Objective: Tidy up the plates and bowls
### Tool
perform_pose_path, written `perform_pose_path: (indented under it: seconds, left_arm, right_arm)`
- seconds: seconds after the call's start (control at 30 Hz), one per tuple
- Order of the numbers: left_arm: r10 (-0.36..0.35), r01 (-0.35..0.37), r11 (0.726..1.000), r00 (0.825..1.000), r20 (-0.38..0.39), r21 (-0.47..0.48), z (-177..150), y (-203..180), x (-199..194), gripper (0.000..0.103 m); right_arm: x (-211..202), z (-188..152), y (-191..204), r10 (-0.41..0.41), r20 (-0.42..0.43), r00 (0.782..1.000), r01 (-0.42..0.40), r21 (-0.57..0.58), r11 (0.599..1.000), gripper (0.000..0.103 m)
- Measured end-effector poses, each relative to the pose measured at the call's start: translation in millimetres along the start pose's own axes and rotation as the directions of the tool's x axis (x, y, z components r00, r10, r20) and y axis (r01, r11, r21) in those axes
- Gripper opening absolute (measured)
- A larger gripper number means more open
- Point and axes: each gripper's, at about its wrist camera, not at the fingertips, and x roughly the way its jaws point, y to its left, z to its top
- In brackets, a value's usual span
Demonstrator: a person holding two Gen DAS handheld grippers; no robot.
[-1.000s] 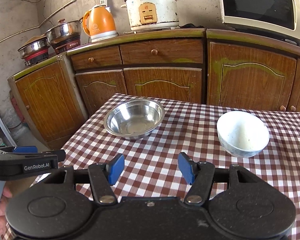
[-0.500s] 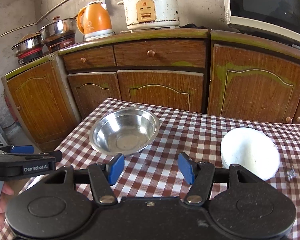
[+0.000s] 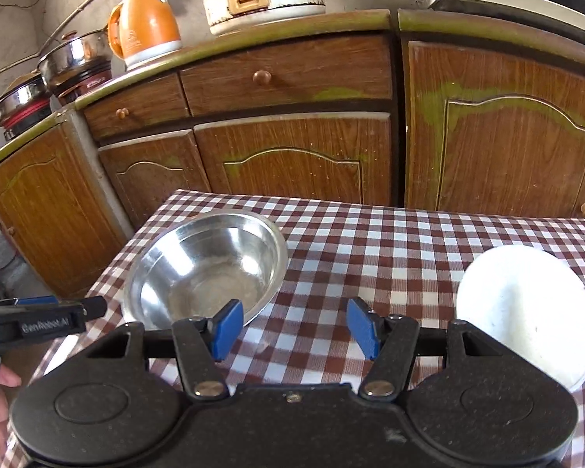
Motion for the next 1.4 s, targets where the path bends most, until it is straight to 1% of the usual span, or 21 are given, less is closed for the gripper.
perform_pose_path:
  seconds: [0.13, 0.2, 0.27, 0.33, 0.4, 0.47, 0.5, 0.57, 0.6, 0.63, 0.67, 0.73, 0.83, 0.9, 1.0, 1.1, 1.4]
  left_arm:
    - [-0.007, 0.007, 1.0, 1.0, -0.019, 0.004, 8, -1, 21, 0.069]
    - [-0.015, 0.016, 1.0, 1.0, -0.014, 0.004, 11, -2, 31, 0.069]
    - [-0.002, 0.003, 1.0, 1.0, -0.017, 0.03, 15, -6, 40, 0.068]
    - [0.013, -0.014, 0.999, 1.0, 0.006, 0.049, 19, -7, 46, 0.068]
    - [0.005, -0.006, 0.999, 1.0, 0.01, 0.035, 23, -5, 51, 0.068]
    - [-0.01, 0.01, 1.0, 1.0, 0.009, 0.011, 27, -3, 58, 0.068]
    - [-0.025, 0.025, 1.0, 1.0, 0.002, 0.0, 28, -2, 61, 0.066]
    - [-0.061, 0.061, 0.998, 0.998, -0.01, -0.003, 29, -3, 69, 0.053]
    - [-0.09, 0.09, 0.996, 0.996, -0.021, 0.003, 29, -5, 72, 0.043]
    - [-0.118, 0.118, 0.993, 0.992, -0.033, 0.005, 29, -7, 75, 0.029]
    - [-0.136, 0.137, 0.99, 0.99, -0.036, 0.018, 28, -10, 76, 0.027]
    - [-0.108, 0.108, 0.992, 0.994, -0.013, 0.07, 24, -18, 73, 0.027]
    - [-0.121, 0.121, 0.99, 0.993, -0.006, 0.071, 16, -19, 65, 0.026]
    - [-0.122, 0.122, 0.988, 0.992, 0.001, 0.092, 11, -21, 58, 0.026]
    - [-0.119, 0.117, 0.988, 0.993, 0.011, 0.103, 5, -24, 43, 0.026]
    - [-0.118, 0.116, 0.988, 0.993, 0.017, 0.102, 8, -24, 32, 0.026]
    - [-0.11, 0.103, 0.989, 0.992, 0.057, 0.108, 5, -25, -17, 0.026]
  right_arm:
    - [20, 4, -4, -0.007, -0.015, 1.0, 0.007, -0.002, 1.0, 0.072]
    - [31, 6, -7, -0.006, -0.02, 1.0, 0.007, 0.012, 1.0, 0.072]
    - [43, 9, -10, 0.012, -0.03, 0.999, -0.01, 0.046, 0.999, 0.072]
    - [52, 11, -11, 0.026, -0.031, 0.999, -0.024, 0.064, 0.998, 0.072]
    - [60, 14, -7, 0.034, -0.023, 0.999, -0.033, 0.054, 0.998, 0.072]
    - [71, 18, -5, 0.046, -0.027, 0.999, -0.044, 0.071, 0.997, 0.072]
    - [76, 19, -4, 0.048, -0.036, 0.998, -0.045, 0.081, 0.996, 0.072]
    - [88, 19, -2, 0.054, -0.057, 0.997, -0.048, 0.101, 0.994, 0.07]
    - [92, 18, 0, 0.056, -0.064, 0.996, -0.049, 0.103, 0.993, 0.051]
    - [96, 16, 1, 0.076, -0.066, 0.995, -0.068, 0.107, 0.992, 0.024]
    - [98, 15, 3, 0.094, -0.076, 0.993, -0.085, 0.107, 0.991, 0.017]
    - [97, 11, 8, 0.085, -0.064, 0.994, -0.079, 0.083, 0.993, 0.018]
    - [94, 9, 8, 0.071, -0.062, 0.996, -0.067, 0.068, 0.995, 0.018]
    - [88, 6, 7, 0.068, -0.059, 0.996, -0.065, 0.059, 0.996, 0.018]
    - [77, 4, 7, 0.059, -0.057, 0.997, -0.056, 0.041, 0.998, 0.018]
    - [63, 4, 7, 0.057, -0.048, 0.997, -0.055, 0.042, 0.998, 0.019]
    - [11, 8, 16, 0.049, -0.012, 0.999, -0.049, 0.036, 0.998, 0.019]
